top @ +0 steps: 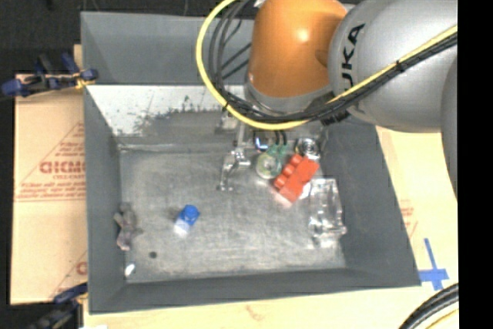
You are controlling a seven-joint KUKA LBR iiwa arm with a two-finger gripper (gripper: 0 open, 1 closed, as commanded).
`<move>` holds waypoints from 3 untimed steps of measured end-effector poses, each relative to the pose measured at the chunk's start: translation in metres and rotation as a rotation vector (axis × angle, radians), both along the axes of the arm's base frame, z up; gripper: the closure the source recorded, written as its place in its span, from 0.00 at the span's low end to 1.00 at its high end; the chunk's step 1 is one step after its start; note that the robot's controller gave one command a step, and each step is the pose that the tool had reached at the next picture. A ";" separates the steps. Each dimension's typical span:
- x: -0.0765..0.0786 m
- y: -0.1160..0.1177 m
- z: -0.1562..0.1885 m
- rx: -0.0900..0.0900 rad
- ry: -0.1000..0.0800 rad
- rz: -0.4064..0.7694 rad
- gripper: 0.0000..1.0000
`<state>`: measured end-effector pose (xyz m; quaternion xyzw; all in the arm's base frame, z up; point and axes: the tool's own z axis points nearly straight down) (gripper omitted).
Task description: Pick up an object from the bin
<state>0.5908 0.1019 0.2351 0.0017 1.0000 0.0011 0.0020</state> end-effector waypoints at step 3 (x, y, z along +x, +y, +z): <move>-0.045 0.088 -0.161 -0.001 -0.007 0.161 0.00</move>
Offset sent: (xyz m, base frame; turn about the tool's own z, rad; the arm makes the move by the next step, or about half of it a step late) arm -0.0005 -0.0050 -0.1553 0.0469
